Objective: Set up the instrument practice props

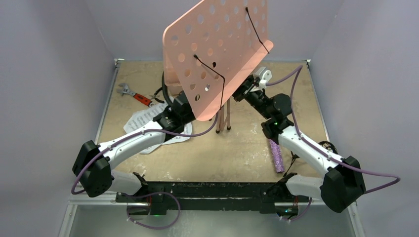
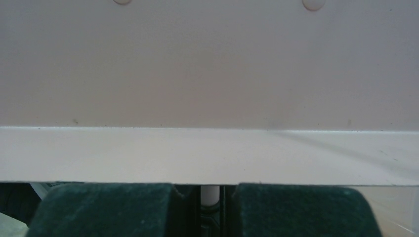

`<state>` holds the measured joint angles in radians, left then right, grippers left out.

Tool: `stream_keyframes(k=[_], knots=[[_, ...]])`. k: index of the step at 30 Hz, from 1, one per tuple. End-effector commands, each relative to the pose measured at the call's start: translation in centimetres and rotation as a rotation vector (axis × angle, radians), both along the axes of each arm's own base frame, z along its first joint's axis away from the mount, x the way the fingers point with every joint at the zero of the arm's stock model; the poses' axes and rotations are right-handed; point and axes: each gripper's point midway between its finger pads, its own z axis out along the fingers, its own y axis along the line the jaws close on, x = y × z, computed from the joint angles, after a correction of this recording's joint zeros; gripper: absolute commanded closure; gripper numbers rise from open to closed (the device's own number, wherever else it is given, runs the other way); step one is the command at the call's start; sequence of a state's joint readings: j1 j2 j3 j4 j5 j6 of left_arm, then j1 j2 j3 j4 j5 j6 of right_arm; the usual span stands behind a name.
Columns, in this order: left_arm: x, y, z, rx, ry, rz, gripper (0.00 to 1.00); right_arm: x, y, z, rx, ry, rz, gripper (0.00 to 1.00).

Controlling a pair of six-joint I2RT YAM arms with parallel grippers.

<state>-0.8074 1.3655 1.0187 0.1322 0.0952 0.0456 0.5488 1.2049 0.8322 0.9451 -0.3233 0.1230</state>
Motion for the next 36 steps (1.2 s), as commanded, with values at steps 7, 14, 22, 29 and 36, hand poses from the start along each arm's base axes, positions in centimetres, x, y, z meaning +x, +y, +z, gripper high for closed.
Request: stream_keyframes(k=[7,14,22,29,36], knots=[[0.0,-0.7,4.4,-0.089,-0.111,-0.002,0.58,-2.0,-2.0,7.4,0.144,-0.166,-0.038,1.0],[0.3,-1.6,4.5,-0.124,-0.108,-0.015,0.55,-2.3,-2.6,8.1,0.181,-0.176,-0.052,1.0],[0.9,-1.8,3.6,-0.069,-0.088,-0.004,0.99,-2.7,-2.8,8.5,0.192,-0.184,-0.049,1.0],[0.7,-0.8,3.8,-0.033,-0.101,0.012,1.0,-3.2,-3.0,10.2,0.218,-0.216,-0.042,1.0],[0.5,-0.2,4.0,-0.023,-0.112,0.023,1.0,-3.8,-3.3,11.8,0.244,-0.252,-0.032,1.0]])
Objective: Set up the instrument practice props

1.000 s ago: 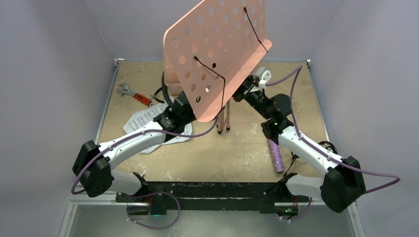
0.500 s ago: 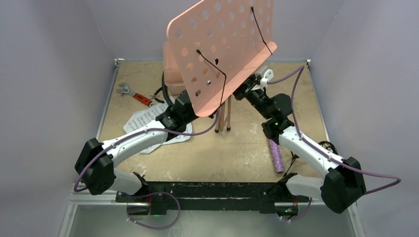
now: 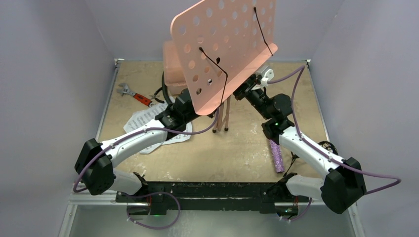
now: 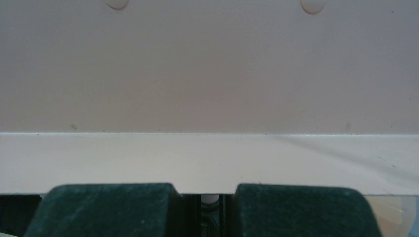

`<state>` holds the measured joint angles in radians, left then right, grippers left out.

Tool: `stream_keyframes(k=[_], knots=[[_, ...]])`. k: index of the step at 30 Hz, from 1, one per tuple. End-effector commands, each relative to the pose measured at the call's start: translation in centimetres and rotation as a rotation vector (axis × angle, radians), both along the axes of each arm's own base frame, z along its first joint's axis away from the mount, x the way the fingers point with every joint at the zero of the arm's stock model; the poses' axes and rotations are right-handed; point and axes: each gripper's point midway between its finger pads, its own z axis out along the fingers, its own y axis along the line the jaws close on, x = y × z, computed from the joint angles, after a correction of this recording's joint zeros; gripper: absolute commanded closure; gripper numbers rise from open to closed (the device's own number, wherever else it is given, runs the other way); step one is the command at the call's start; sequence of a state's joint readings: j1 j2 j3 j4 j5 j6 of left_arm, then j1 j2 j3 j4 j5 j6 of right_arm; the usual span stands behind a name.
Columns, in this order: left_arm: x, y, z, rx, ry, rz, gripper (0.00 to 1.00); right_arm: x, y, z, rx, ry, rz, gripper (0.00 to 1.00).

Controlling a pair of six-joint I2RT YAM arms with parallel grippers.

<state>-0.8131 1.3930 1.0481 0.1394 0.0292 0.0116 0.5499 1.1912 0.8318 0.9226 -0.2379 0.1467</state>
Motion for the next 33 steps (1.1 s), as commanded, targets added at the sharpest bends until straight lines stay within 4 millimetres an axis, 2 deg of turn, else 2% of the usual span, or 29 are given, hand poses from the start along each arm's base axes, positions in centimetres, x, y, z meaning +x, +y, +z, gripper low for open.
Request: stream_keyframes(k=[1,13,25,33], knots=[[-0.6,-0.1,3.5,0.0,-0.117,-0.044,1.0,-4.7,-2.3,11.7,0.196,-0.307,0.023,1.0],[-1.6,-0.1,2.2,-0.012,-0.058,-0.066,1.0,-6.1,-2.7,14.7,0.245,-0.376,0.052,1.0],[-1.4,0.6,2.0,-0.021,-0.055,-0.021,1.0,-7.0,-3.0,17.5,0.269,-0.434,0.065,1.0],[-1.7,1.1,1.1,0.005,-0.033,-0.019,1.0,-7.7,-3.3,19.0,0.281,-0.471,0.07,1.0]])
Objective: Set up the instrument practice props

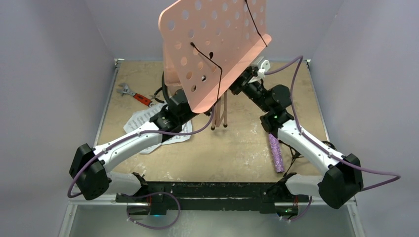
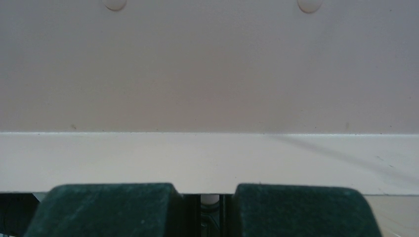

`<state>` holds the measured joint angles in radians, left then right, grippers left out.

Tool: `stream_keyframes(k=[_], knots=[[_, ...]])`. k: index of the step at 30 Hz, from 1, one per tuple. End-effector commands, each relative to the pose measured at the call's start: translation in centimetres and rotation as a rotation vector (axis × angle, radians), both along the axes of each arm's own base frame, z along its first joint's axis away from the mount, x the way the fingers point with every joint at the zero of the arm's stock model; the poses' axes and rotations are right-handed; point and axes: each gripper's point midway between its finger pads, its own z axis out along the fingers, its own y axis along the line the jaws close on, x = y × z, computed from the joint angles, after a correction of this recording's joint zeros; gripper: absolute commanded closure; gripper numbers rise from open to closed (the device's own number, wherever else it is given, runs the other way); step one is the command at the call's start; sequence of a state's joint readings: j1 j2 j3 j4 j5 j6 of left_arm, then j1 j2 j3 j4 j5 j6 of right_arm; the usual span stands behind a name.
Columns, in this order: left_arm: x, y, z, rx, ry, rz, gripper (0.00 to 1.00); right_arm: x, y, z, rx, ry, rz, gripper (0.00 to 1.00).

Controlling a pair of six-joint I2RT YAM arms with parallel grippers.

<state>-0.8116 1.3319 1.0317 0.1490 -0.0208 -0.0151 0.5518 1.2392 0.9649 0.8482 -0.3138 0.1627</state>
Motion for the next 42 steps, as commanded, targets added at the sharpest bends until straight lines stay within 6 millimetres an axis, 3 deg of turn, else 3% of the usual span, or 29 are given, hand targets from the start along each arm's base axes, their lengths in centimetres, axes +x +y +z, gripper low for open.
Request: stream_keyframes(k=[1,12,16,37,42], knots=[[-1.6,-0.1,-1.1,0.064,-0.007,-0.071,1.0,-7.8,-4.9,16.5,0.31,-0.446,0.004,1.0],[-1.9,0.1,-1.3,0.118,0.02,-0.081,1.0,-8.1,-4.9,16.7,0.276,-0.475,-0.01,1.0],[-1.9,0.5,-2.7,0.168,0.07,-0.071,1.0,-8.3,-5.1,17.0,0.283,-0.48,-0.01,1.0],[-1.1,2.0,-5.2,0.281,0.15,0.016,1.0,-10.1,-6.1,19.7,0.317,-0.544,-0.011,1.0],[-1.2,2.2,-5.6,0.308,0.178,0.023,1.0,-9.4,-5.7,18.7,0.272,-0.538,-0.031,1.0]])
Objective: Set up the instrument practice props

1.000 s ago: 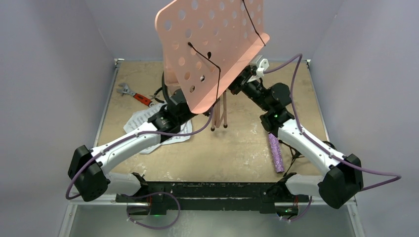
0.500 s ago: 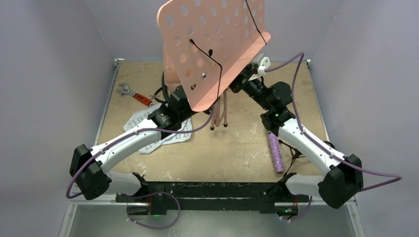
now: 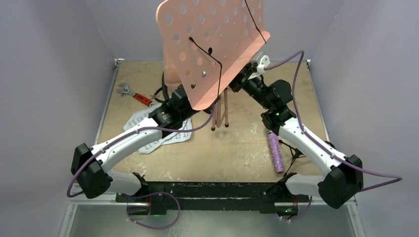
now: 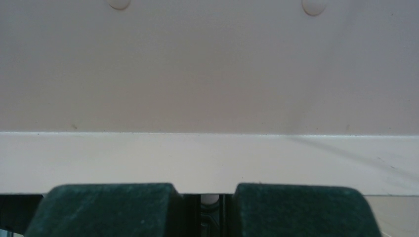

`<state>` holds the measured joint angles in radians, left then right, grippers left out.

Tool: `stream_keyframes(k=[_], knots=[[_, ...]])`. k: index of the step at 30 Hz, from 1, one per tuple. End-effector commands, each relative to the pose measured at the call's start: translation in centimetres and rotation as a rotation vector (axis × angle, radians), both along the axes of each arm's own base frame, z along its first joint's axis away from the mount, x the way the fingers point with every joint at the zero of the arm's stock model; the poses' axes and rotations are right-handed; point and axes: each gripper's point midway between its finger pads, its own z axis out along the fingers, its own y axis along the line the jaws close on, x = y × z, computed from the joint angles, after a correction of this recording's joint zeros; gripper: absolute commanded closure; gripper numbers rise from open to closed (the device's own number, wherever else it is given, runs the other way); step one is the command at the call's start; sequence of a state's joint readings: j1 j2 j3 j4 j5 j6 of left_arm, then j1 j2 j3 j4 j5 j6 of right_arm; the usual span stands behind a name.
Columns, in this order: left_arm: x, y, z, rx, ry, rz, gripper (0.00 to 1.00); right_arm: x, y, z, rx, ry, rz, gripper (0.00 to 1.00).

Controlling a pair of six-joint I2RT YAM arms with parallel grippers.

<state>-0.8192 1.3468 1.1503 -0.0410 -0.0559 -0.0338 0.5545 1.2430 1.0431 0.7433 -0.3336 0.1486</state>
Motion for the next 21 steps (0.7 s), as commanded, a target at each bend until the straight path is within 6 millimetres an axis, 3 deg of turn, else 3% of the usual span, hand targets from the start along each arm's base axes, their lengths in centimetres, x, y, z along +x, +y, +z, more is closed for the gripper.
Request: stream_keyframes(k=[1,17,21], knots=[[-1.1,1.9,-6.4,0.257,0.122,-0.012,1.0,-9.3,-6.1,17.1,0.3,-0.54,-0.039,1.0],[-3.3,1.0,-8.5,0.275,0.118,-0.151,1.0,-8.5,-4.5,5.2,0.098,-0.341,0.004,1.0],[-3.8,0.8,-8.8,0.3,0.095,-0.194,1.0,-8.3,-4.5,3.7,0.073,-0.303,0.002,0.98]])
